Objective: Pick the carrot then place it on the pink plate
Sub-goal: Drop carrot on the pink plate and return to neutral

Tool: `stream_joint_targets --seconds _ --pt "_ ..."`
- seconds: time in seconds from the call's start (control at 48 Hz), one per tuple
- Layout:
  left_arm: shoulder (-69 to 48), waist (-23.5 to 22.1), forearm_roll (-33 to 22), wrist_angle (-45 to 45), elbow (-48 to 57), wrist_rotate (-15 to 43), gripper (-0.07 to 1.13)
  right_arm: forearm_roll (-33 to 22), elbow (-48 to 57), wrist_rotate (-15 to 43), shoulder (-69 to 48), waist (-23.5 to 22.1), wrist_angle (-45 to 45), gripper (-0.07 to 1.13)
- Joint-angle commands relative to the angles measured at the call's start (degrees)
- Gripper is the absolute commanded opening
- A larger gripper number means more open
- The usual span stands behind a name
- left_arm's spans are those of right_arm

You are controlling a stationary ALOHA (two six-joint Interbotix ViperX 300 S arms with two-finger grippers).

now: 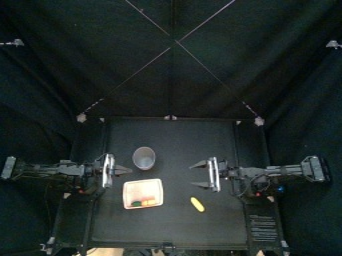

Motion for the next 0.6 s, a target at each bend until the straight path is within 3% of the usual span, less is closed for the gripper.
stream_joint_targets --seconds 0.021,0.604 --pt "0.0 0.0 -0.7 -0.4 -0.9 0.0 -0.03 0.1 2.1 0.0 -5.8 0.6 -1.1 1.04" --pt "0.0 0.1 0.2 -1.5 -1.1 0.2 -0.03 -0.1 5.0 -0.1 -6.4 0.4 -1.1 1.04"
